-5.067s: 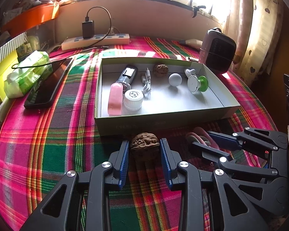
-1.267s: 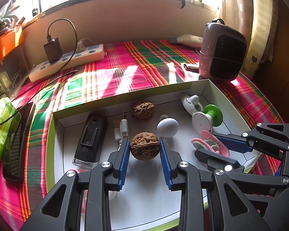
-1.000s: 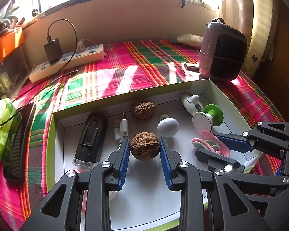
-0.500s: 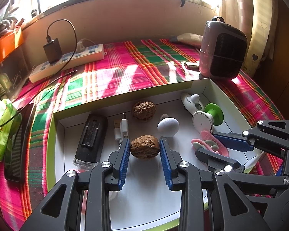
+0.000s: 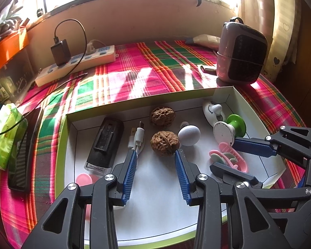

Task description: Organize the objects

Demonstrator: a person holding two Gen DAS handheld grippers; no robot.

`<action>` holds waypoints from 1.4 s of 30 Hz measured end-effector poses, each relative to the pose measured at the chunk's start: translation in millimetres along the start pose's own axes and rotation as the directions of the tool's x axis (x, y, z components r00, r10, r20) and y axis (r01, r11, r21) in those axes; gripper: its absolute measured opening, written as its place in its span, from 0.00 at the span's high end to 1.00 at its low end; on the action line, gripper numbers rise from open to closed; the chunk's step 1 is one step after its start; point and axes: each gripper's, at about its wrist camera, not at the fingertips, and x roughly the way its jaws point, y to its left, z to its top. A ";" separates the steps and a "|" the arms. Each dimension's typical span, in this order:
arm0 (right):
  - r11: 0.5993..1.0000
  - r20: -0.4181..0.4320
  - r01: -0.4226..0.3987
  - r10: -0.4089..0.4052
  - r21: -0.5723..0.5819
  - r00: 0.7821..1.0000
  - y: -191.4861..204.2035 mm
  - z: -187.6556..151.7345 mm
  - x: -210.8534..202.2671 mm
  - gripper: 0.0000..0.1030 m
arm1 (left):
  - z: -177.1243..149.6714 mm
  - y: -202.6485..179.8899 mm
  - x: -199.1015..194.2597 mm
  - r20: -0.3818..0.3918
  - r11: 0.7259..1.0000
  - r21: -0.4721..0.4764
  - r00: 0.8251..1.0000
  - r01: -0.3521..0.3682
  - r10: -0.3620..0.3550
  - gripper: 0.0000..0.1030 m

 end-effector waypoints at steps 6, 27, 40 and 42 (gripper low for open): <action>1.000 0.007 -0.005 0.005 0.016 1.000 0.4 -0.7 -3.6 0.56 | -1.9 4.2 -11.3 0.019 1.000 -0.020 1.000 -0.003 0.004 0.64; 0.992 0.069 -0.040 0.032 0.119 0.997 -0.9 -14.8 -30.6 0.50 | -18.6 4.5 -51.5 0.073 0.998 -0.067 0.997 -0.017 0.022 0.64; 0.985 0.155 -0.034 0.008 0.169 0.988 9.1 -33.6 -57.3 0.49 | -47.9 1.4 -75.2 0.090 0.994 -0.097 0.994 -0.058 0.067 0.64; 0.984 0.157 -0.029 0.001 0.178 0.988 11.6 -38.4 -58.1 0.49 | -53.6 2.7 -79.6 0.095 0.991 -0.115 0.993 -0.066 0.077 0.64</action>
